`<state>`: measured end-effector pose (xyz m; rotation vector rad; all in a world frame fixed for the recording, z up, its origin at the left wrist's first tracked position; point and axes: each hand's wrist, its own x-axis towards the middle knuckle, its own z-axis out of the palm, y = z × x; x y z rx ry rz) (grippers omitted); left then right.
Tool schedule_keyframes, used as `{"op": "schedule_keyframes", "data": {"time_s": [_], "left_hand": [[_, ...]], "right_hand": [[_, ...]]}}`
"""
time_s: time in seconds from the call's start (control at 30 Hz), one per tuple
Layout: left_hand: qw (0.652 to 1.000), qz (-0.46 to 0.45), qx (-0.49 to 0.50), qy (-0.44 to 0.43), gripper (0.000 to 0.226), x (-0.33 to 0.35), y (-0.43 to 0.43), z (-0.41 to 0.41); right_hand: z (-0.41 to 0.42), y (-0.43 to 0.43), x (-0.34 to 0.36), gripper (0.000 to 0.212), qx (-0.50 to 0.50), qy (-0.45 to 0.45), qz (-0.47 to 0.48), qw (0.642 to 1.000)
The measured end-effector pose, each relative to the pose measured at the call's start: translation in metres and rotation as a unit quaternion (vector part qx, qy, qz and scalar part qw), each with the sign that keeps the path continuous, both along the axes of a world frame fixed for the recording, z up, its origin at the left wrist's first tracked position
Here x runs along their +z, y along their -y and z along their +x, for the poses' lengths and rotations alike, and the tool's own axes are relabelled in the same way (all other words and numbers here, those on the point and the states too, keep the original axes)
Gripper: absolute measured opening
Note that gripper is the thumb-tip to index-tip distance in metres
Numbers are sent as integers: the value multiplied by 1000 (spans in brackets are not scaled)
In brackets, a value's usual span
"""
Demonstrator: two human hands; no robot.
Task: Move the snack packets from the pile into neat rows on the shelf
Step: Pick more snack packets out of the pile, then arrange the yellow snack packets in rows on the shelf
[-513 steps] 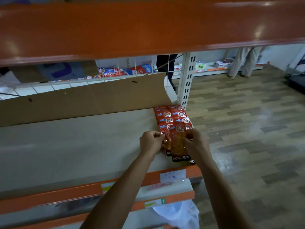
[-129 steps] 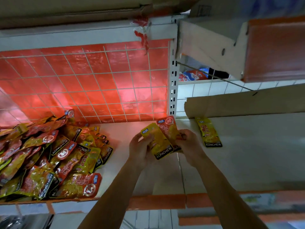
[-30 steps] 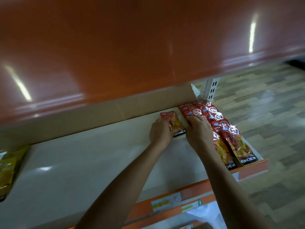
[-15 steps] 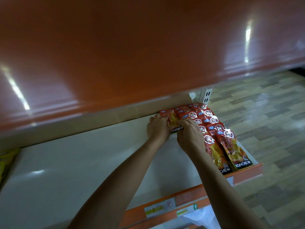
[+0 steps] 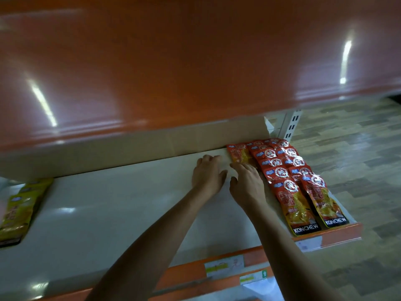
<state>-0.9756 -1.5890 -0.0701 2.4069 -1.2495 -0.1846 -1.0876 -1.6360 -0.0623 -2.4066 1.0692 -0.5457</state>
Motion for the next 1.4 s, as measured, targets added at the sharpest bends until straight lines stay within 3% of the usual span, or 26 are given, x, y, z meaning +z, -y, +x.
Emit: {"op": "schedule_keyframes", "data": {"time_s": [0.3, 0.8, 1.07, 1.4], "left_hand": [[995, -18, 81, 48, 49, 7, -151, 54], [947, -20, 307, 93, 41, 13, -512, 138], [913, -26, 401, 75, 46, 7, -615, 168], [877, 22, 477, 53, 53, 9, -714, 258]], "right_hand": [[78, -119, 1, 44, 133, -3, -6, 991], [200, -447, -11, 45, 331, 65, 4, 941], [250, -540, -6, 37, 403, 42, -20, 914], [364, -629, -7, 40, 412, 33, 22, 910]]}}
